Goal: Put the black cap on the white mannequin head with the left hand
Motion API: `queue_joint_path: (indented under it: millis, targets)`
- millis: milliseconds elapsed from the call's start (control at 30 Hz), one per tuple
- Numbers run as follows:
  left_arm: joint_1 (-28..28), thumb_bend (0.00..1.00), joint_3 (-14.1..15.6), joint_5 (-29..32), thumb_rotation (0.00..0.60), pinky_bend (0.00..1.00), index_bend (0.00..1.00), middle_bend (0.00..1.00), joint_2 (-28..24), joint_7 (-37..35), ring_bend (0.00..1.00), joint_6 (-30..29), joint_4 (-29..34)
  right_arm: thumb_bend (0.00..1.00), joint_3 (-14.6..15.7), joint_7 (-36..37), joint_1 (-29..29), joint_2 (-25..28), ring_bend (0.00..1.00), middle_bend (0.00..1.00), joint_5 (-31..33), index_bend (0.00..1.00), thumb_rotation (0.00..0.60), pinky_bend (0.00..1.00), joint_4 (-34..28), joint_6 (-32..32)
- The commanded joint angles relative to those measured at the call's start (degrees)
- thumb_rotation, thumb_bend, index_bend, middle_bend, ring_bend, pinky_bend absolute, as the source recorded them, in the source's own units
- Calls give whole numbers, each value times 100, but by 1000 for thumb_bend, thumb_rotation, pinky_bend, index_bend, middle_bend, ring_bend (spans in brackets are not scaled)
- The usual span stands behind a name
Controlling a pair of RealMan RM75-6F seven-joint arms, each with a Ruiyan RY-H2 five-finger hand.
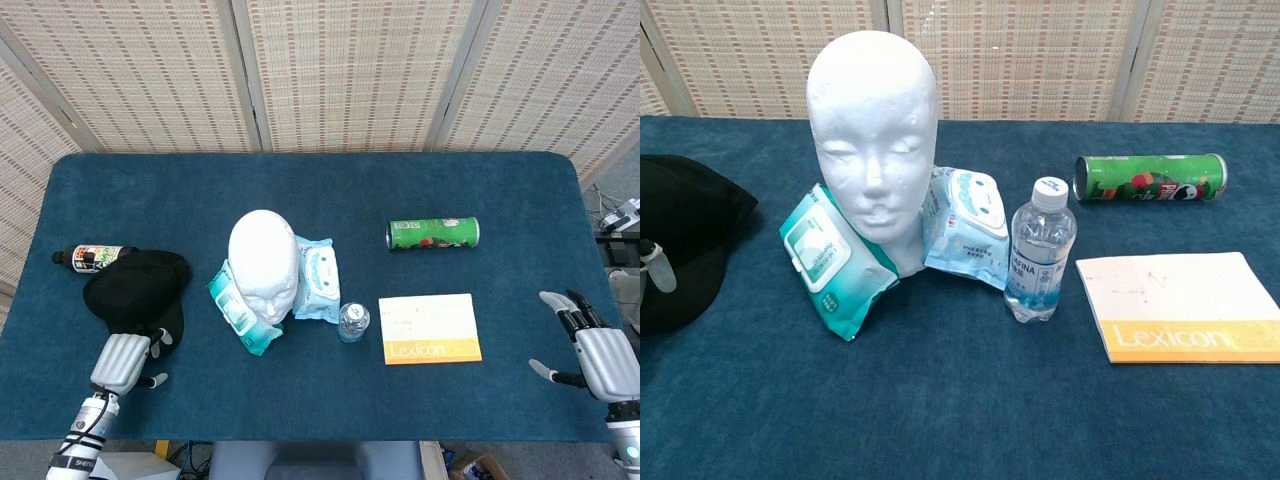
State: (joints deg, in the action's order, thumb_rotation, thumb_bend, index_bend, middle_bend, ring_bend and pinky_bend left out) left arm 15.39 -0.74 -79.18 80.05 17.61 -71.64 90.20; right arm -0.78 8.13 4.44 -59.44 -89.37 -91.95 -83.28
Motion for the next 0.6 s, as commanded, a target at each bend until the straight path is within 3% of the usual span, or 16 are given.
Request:
queue_joint_path:
  millis: [33,600]
  targets:
    - [-20,68,-60,94,600,469,434,608,161,186,325,-86,-179,0,0,-1,1,0,79,179,1,129,600,337,-2,3]
    - [-12,68,-143,492,600,469,454,637,467,738,340,-52,-472,0,0,20,-2,9,79,179,-2,129,600,337,-6,4]
